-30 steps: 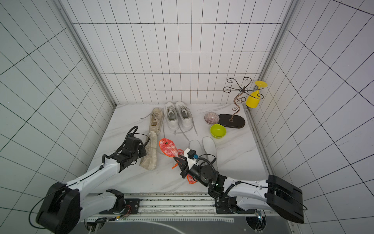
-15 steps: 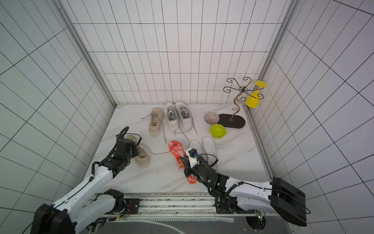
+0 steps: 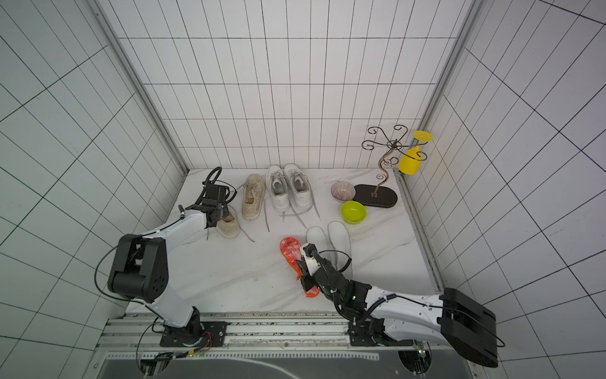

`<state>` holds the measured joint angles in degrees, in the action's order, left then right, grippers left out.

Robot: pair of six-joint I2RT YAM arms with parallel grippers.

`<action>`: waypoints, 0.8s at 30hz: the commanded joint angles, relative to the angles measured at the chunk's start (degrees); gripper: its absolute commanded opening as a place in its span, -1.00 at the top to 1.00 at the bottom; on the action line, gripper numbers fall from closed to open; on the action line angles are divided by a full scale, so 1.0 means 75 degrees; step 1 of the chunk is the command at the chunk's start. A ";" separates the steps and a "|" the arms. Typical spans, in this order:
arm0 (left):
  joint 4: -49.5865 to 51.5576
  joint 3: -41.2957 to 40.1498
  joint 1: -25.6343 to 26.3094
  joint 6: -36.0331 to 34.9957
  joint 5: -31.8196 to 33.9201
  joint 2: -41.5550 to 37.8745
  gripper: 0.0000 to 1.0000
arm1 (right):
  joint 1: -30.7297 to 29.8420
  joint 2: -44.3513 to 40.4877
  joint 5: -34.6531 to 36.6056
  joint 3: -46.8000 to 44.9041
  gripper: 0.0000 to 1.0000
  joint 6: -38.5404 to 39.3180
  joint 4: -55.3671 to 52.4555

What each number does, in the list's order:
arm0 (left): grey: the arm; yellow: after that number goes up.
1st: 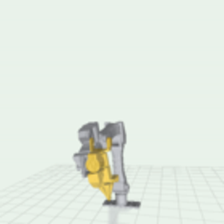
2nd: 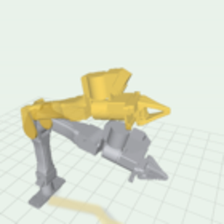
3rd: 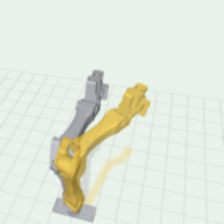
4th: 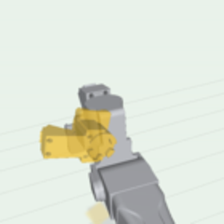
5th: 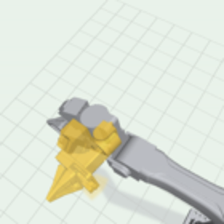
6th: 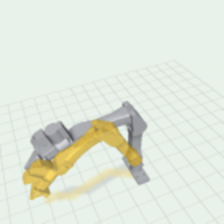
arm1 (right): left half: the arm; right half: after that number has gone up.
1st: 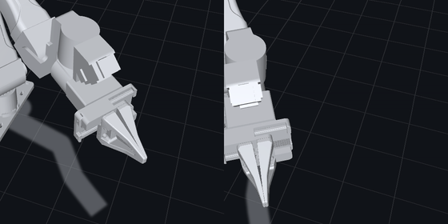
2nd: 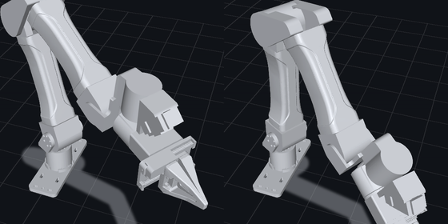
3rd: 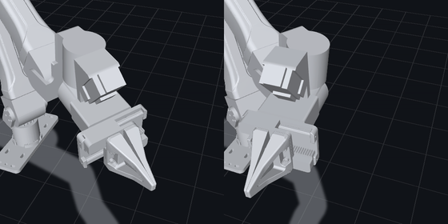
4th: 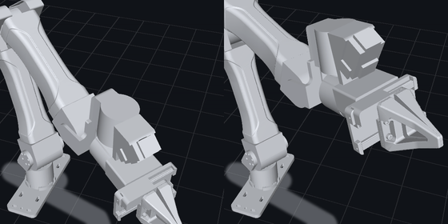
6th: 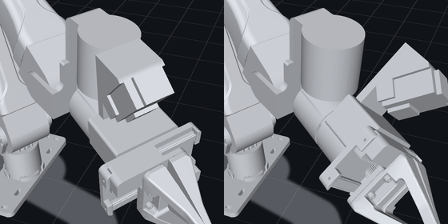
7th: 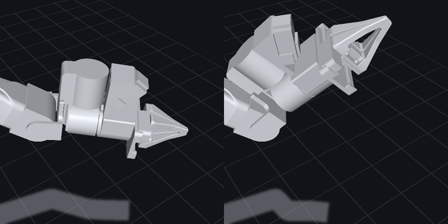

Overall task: Remove the insole from the shoe
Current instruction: Place the shoe at the center of the board.

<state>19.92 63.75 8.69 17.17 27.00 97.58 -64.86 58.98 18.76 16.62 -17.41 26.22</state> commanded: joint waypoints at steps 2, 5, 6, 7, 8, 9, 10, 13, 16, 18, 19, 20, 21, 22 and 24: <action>-0.0527 0.1141 -0.0019 -0.1341 -0.0530 0.0742 1.00 | 0.0013 0.0169 -0.0228 0.0904 1.00 -0.0418 -0.0328; -0.0278 0.2019 -0.0049 -0.1851 -0.0648 0.1424 1.00 | -0.0121 0.0604 -0.0288 0.1192 1.00 -0.0468 -0.0526; -0.0237 0.2246 -0.0051 -0.1967 -0.0620 0.1613 1.00 | -0.0188 0.0764 -0.0276 0.1316 1.00 -0.0468 -0.0611; -0.0169 0.2457 -0.0061 -0.1973 -0.0506 0.1764 1.00 | -0.0237 0.0931 -0.0275 0.1419 1.00 -0.0468 -0.0636; -0.0108 0.2633 -0.0077 -0.1968 -0.0487 0.1879 1.00 | -0.0274 0.1064 -0.0281 0.1514 1.00 -0.0489 -0.0653; -0.0063 0.2788 -0.0116 -0.1962 -0.0565 0.2005 0.98 | -0.0302 0.1202 -0.0315 0.1603 1.00 -0.0506 -0.0660; 0.0026 0.2968 -0.0128 -0.1933 -0.0648 0.2124 0.95 | -0.0327 0.1361 -0.0350 0.1702 1.00 -0.0514 -0.0647; 0.0191 0.3288 -0.0150 -0.1841 -0.0611 0.2322 0.67 | -0.0398 0.1762 -0.0369 0.1996 1.00 -0.0538 -0.0654; 0.0643 0.3512 -0.0202 -0.1233 -0.0514 0.2307 0.12 | -0.0445 0.2193 -0.0363 0.2359 1.00 -0.0601 -0.0742; 0.0909 0.3479 -0.0229 -0.0717 -0.0471 0.2116 -0.02 | -0.0468 0.2510 -0.0357 0.2659 1.00 -0.0623 -0.0933; 0.0971 0.3358 -0.0236 -0.0468 -0.0461 0.1931 -0.07 | -0.0491 0.2677 -0.0346 0.2790 1.00 -0.0620 -0.1020; 0.0988 0.3211 -0.0226 -0.0270 -0.0469 0.1742 -0.12 | -0.0504 0.2793 -0.0325 0.2884 1.00 -0.0620 -0.1090; 0.0953 0.2982 -0.0239 -0.0059 -0.0507 0.1479 -0.18 | -0.0513 0.2938 -0.0322 0.2981 1.00 -0.0620 -0.1146; 0.0843 0.2702 -0.0233 0.0142 -0.0584 0.1197 -0.28 | -0.0536 0.3067 -0.0342 0.3069 1.00 -0.0614 -0.1182; 0.0521 0.2083 -0.0236 0.0417 -0.0837 0.0598 -0.32 | -0.0562 0.3271 -0.0412 0.3212 1.00 -0.0580 -0.1269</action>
<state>24.93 83.13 7.05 14.72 22.11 108.57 -68.42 82.08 15.86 34.44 -20.99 18.83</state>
